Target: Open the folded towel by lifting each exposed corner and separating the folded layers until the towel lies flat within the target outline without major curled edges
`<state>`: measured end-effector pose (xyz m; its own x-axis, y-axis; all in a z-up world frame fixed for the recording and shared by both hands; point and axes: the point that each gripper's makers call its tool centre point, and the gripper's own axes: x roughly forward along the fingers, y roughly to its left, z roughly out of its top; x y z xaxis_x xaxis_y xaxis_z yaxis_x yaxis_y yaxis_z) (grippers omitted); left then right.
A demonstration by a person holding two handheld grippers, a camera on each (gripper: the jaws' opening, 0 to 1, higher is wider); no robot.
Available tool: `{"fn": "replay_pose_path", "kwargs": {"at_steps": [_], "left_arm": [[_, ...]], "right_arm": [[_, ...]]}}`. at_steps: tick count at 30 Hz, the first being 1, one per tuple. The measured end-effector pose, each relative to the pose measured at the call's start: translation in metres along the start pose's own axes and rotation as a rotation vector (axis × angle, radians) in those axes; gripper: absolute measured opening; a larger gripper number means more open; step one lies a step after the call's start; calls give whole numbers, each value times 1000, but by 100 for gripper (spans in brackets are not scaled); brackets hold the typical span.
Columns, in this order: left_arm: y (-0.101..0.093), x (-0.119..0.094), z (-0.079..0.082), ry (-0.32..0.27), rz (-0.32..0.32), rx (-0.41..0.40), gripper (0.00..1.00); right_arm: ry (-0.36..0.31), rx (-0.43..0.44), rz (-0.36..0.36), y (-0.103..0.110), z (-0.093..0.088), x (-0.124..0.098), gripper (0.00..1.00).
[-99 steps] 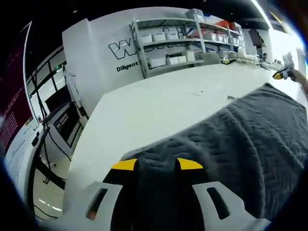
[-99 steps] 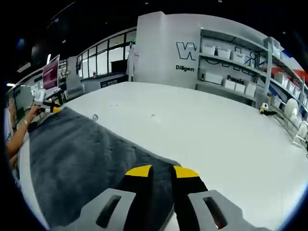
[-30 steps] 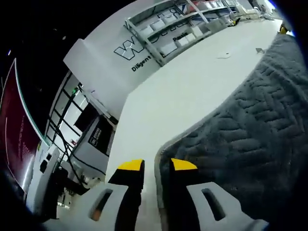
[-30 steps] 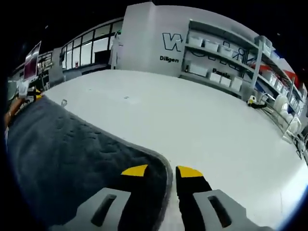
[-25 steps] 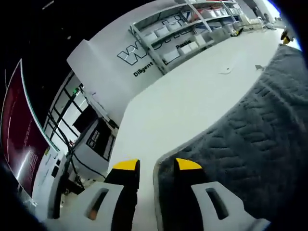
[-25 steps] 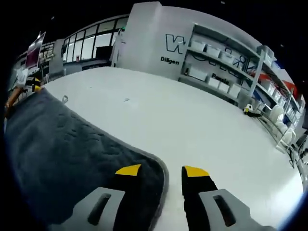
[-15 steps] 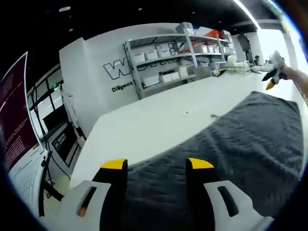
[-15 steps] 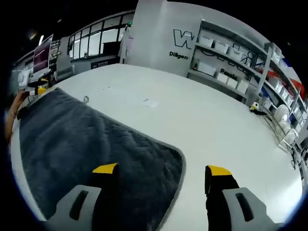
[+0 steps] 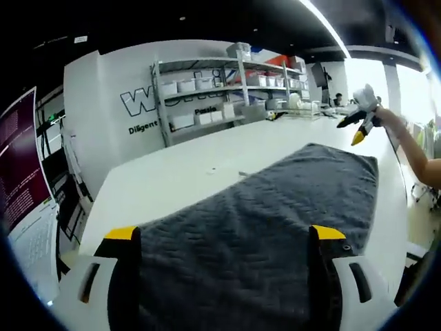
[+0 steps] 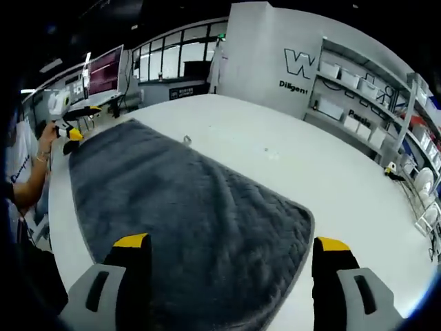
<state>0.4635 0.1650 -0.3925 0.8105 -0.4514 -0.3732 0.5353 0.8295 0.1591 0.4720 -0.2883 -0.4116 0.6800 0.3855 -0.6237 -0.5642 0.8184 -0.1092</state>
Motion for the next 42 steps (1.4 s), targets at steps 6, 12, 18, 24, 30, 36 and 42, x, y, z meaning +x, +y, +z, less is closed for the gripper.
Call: {"fn": "replay_pose_path", "kwargs": {"at_steps": [6, 12, 18, 24, 30, 36, 42], "left_arm": [[-17, -19, 1, -29, -10, 14, 99], [-26, -31, -4, -43, -25, 2, 99], [-35, -39, -15, -44, -19, -7, 99], [-47, -45, -32, -23, -42, -10, 99], [-52, -51, -37, -26, -44, -29, 99], [-53, -51, -37, -32, -42, -26, 99], [-56, -47, -38, -27, -52, -32, 99]], "right_arm": [[-21, -42, 37, 32, 4, -12, 99], [-62, -57, 85, 62, 6, -25, 99], [-100, -55, 130, 88, 1, -31, 99], [-112, -62, 129, 106, -10, -34, 99], [-113, -55, 145, 117, -19, -31, 99], [-110, -42, 151, 120, -22, -28, 99], [-107, -47, 162, 124, -23, -26, 99]]}}
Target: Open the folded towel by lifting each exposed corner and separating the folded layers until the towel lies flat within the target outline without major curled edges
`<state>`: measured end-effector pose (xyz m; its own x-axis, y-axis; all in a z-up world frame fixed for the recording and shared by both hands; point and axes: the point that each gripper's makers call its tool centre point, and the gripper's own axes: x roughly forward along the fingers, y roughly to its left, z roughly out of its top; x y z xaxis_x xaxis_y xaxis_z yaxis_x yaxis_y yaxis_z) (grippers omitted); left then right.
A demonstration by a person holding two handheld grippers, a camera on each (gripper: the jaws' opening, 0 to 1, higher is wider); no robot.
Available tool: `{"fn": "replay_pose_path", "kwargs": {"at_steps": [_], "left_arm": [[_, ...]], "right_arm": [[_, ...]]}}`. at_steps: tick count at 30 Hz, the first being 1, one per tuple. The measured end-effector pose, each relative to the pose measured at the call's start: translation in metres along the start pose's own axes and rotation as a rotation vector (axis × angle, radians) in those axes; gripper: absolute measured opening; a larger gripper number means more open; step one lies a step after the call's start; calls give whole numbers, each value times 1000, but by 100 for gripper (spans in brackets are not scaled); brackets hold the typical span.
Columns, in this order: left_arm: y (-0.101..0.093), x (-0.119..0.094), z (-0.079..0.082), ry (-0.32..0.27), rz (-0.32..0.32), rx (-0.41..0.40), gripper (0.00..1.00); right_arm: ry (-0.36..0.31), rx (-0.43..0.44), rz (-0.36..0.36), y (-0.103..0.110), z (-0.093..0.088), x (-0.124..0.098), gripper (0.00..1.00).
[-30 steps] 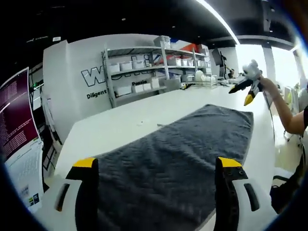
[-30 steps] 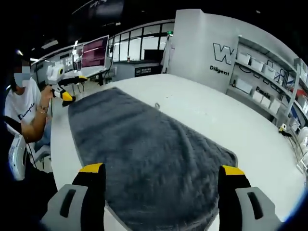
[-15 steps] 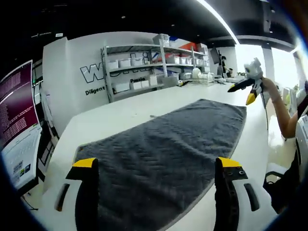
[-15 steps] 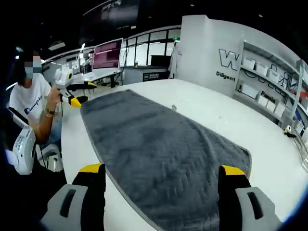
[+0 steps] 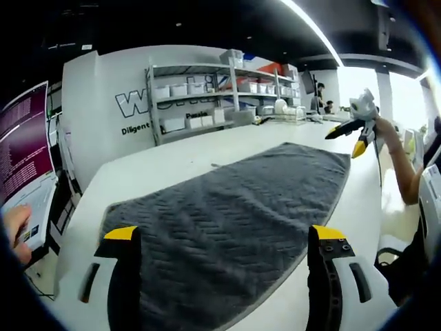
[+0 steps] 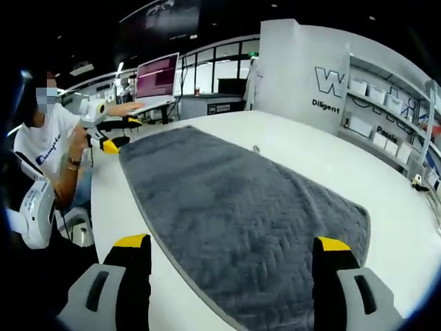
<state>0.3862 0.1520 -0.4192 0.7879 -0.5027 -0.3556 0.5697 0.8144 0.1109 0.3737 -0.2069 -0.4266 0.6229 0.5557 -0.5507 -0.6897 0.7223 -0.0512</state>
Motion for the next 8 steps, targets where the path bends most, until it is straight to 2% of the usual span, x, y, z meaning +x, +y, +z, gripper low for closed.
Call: {"fn": "replay_pose_path", "kwargs": {"at_steps": [8], "left_arm": [[-3, 2, -5, 9, -13, -17, 99]], "right_arm": [[-2, 4, 7, 1, -1, 3, 99]]}}
